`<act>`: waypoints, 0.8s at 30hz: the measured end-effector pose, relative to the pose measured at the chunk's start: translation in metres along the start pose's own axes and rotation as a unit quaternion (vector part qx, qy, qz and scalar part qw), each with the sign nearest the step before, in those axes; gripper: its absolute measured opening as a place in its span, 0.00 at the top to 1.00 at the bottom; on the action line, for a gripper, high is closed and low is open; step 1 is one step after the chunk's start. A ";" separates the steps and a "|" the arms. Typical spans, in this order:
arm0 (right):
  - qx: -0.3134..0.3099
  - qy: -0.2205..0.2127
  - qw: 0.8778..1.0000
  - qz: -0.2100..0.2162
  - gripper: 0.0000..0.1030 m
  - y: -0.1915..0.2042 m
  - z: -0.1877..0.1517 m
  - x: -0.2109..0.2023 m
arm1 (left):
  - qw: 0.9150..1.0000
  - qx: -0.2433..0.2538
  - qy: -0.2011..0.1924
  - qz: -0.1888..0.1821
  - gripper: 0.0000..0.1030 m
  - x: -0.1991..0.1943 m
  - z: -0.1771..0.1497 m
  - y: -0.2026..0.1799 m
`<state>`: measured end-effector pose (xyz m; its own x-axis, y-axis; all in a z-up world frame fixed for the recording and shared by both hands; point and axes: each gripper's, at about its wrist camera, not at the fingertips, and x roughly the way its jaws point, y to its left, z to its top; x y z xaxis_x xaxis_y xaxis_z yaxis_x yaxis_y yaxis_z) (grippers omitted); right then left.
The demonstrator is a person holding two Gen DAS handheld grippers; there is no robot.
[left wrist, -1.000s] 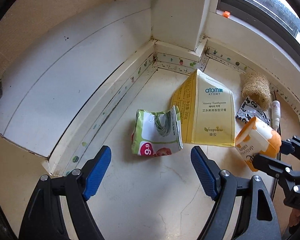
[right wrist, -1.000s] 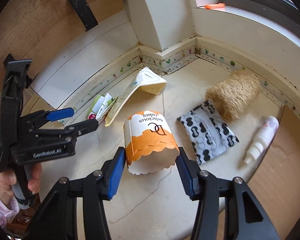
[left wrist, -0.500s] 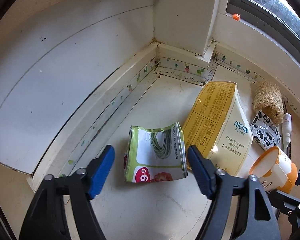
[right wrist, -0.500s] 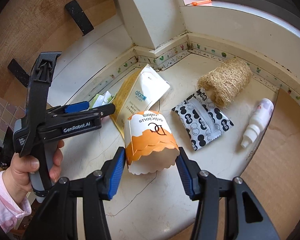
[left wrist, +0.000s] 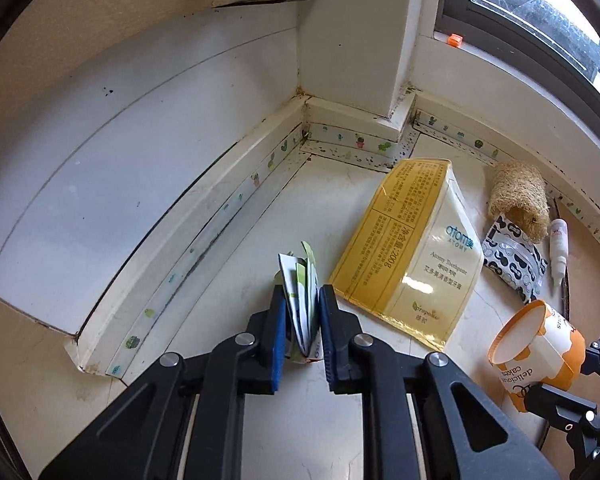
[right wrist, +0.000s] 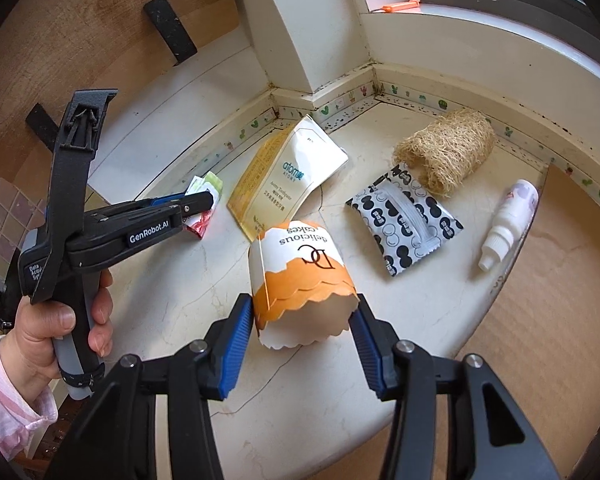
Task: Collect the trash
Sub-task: 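Grasp the green tissue pack with the left tool while the right tool grasps the cake wrapper, then carry the tissue pack and cake wrapper down over the trash bin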
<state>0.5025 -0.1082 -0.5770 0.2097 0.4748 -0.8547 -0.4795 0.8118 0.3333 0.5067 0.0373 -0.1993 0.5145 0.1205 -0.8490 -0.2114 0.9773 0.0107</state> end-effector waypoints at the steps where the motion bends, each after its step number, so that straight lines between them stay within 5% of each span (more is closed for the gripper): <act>1: 0.000 -0.001 1.000 -0.001 0.53 0.004 0.000 -0.009 | 1.000 0.003 -0.002 -0.003 0.88 -0.007 -0.004 0.000; 14: -0.006 -0.022 1.000 0.009 0.55 0.043 -0.033 -0.085 | 0.997 0.044 -0.019 -0.068 0.88 -0.135 -0.060 -0.023; 24: -0.004 -0.047 0.999 0.021 0.55 0.095 -0.094 -0.191 | 0.988 0.068 -0.027 -0.139 0.88 -0.254 -0.127 -0.034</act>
<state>0.3365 -0.1543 -0.4196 0.2678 0.5387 -0.7988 -0.4968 0.7876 0.3646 0.2777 -0.0487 -0.0514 0.5812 -0.1505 -0.7997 0.0569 0.9879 -0.1446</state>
